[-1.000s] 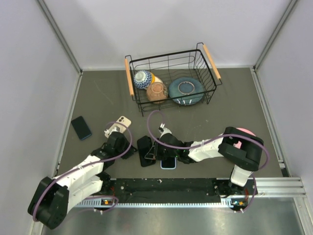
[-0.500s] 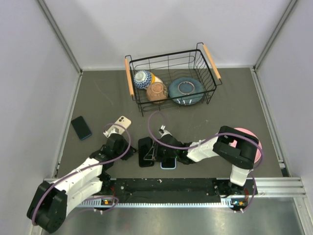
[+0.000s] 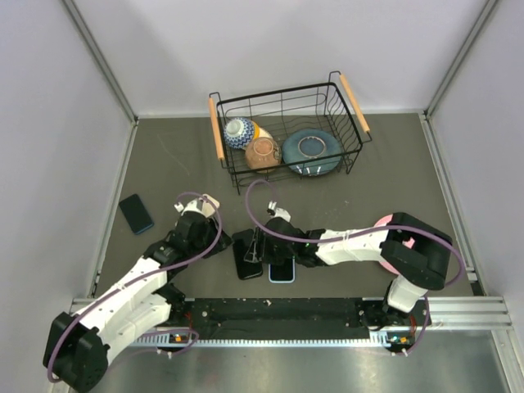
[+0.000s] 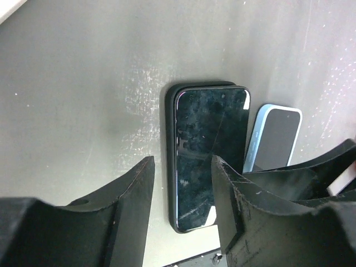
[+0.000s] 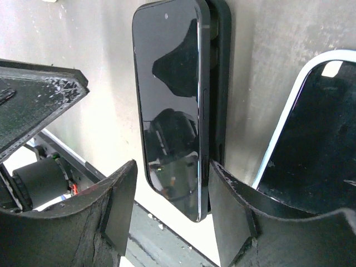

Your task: Put the phone into the phone case

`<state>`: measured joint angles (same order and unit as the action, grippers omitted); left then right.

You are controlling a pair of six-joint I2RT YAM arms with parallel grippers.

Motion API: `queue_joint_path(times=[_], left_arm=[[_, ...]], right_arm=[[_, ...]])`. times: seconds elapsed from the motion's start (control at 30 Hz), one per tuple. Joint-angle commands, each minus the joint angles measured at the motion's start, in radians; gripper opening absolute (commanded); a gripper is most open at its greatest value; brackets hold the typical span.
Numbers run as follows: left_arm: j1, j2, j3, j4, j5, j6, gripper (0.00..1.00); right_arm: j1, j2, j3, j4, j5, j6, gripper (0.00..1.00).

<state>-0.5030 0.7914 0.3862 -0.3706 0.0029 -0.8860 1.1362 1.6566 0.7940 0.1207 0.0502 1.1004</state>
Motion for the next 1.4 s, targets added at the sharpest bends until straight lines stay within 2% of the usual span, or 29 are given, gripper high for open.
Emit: queue_joint_path(times=[0.0, 0.2, 0.47, 0.8, 0.97, 1.07, 1.13, 1.27, 1.37], left_arm=[[0.0, 0.046, 0.028, 0.018, -0.007, 0.076, 0.51], [0.0, 0.146, 0.029, 0.09, 0.063, 0.093, 0.51], [0.0, 0.242, 0.039, 0.127, 0.048, 0.104, 0.5], [0.001, 0.301, 0.023, 0.167, 0.055, 0.094, 0.48], [0.004, 0.302, 0.023, 0.133, 0.026, 0.099, 0.45], [0.015, 0.293, 0.011, 0.156, 0.071, 0.102, 0.41], [0.018, 0.302, 0.003, 0.171, 0.106, 0.102, 0.38], [0.041, 0.325, -0.004, 0.173, 0.152, 0.113, 0.34], [0.052, 0.318, -0.007, 0.162, 0.178, 0.13, 0.33]], right_arm=[[0.002, -0.035, 0.077, -0.092, 0.057, -0.088, 0.54], [-0.013, 0.025, 0.145, -0.145, 0.051, -0.168, 0.61], [-0.035, 0.061, 0.177, -0.153, 0.039, -0.227, 0.72], [-0.042, 0.126, 0.206, -0.13, -0.012, -0.26, 0.74], [-0.042, 0.137, 0.189, -0.064, -0.044, -0.249, 0.74], [-0.044, 0.123, 0.172, -0.018, -0.047, -0.241, 0.74], [-0.059, 0.117, 0.145, 0.02, -0.101, -0.221, 0.75], [-0.092, 0.103, 0.062, 0.21, -0.179, -0.171, 0.74], [-0.107, 0.083, 0.007, 0.273, -0.214, -0.137, 0.74]])
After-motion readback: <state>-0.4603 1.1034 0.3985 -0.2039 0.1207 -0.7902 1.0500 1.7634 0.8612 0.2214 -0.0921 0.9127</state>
